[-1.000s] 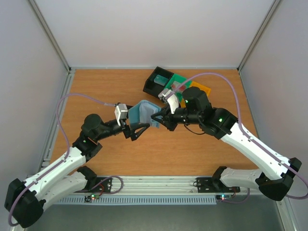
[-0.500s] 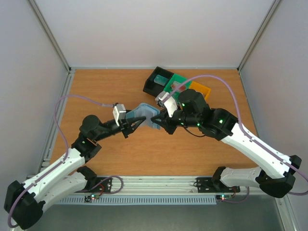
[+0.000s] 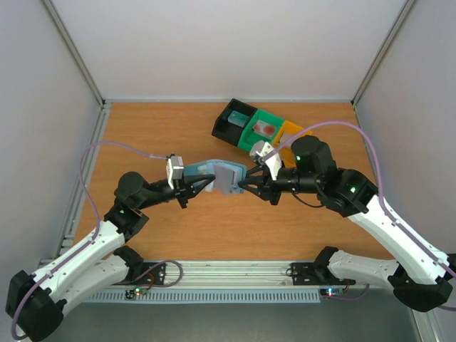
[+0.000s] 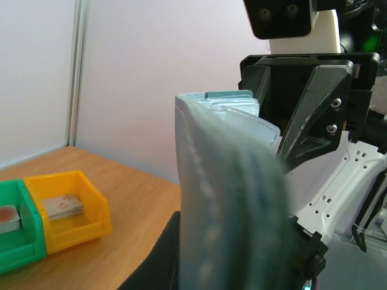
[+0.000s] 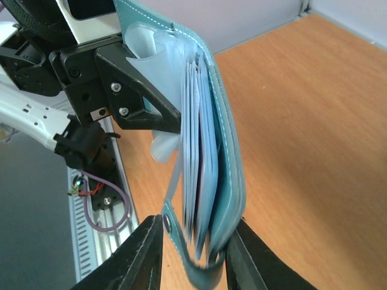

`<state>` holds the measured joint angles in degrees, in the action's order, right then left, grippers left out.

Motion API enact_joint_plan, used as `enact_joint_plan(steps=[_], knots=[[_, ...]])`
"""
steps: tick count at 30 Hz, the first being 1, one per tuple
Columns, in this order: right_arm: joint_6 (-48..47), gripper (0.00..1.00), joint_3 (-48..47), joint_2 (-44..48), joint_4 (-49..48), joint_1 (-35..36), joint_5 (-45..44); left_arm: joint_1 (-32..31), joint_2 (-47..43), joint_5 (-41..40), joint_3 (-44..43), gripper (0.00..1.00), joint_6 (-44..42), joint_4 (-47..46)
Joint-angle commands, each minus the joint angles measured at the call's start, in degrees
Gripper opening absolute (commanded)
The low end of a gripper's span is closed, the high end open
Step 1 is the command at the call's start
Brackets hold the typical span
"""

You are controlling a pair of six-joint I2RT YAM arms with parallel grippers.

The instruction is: Take the credit cards out of the card holder

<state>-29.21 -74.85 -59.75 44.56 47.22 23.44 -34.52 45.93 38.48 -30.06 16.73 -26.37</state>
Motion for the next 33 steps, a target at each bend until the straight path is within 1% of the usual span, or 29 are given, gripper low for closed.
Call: enact_joint_plan(steps=[1, 6, 9, 10, 11, 14, 15, 18, 21, 23, 27, 33], knots=[[-1.51, 0.30, 1.78, 2.52, -2.41, -1.75, 2.43, 0.51, -0.14, 1.20, 0.36, 0.00, 2.35, -2.16], [0.74, 0.32, 2.24, 0.79, -4.23, -1.85, -0.47, 0.58, -0.15, 1.59, 0.28, 0.00, 2.21, -2.54], [2.07, 0.40, 1.29, -1.53, -5.15, -1.87, 1.19, 0.51, -0.01, 1.58, 0.31, 0.00, 2.17, -2.51], [2.35, 0.41, 1.21, -1.92, -5.63, -1.87, 1.23, 0.53, -0.05, 1.65, 0.34, 0.00, 2.17, -2.60], [2.40, 0.40, 1.32, -2.18, -6.12, -1.85, 1.16, 0.56, -0.12, 1.61, 0.38, 0.00, 2.17, -2.65], [1.83, 0.28, 1.70, -2.22, -6.40, -1.85, 0.46, 0.52, -0.41, 1.81, 0.57, 0.00, 2.16, -2.75], [1.51, 0.26, 1.84, -2.18, -6.10, -1.87, 0.69, 0.51, -0.54, 1.96, 0.75, 0.00, 2.09, -2.82], [0.16, 0.27, 2.36, -1.60, -5.11, -1.87, 1.94, 0.51, -0.52, 2.01, 1.15, 0.00, 2.12, -3.06], [-2.70, 0.33, 2.71, -0.91, -2.31, -2.31, 3.89, 0.55, -0.44, 2.25, 1.15, 0.00, 2.18, -3.48], [-3.87, 0.35, 2.55, -0.69, -0.15, -3.02, 4.54, 0.51, -0.29, 2.62, 1.04, 0.00, 2.02, -3.52], [-2.46, 0.30, 1.99, -0.99, -0.19, -4.15, 3.92, 0.51, -0.19, 3.44, 0.90, 0.00, 1.81, -3.79], [-0.56, 0.27, 3.37, -0.53, -2.50, -4.24, 1.77, 0.51, -0.18, 3.92, 0.89, 0.00, 1.81, -3.81]])
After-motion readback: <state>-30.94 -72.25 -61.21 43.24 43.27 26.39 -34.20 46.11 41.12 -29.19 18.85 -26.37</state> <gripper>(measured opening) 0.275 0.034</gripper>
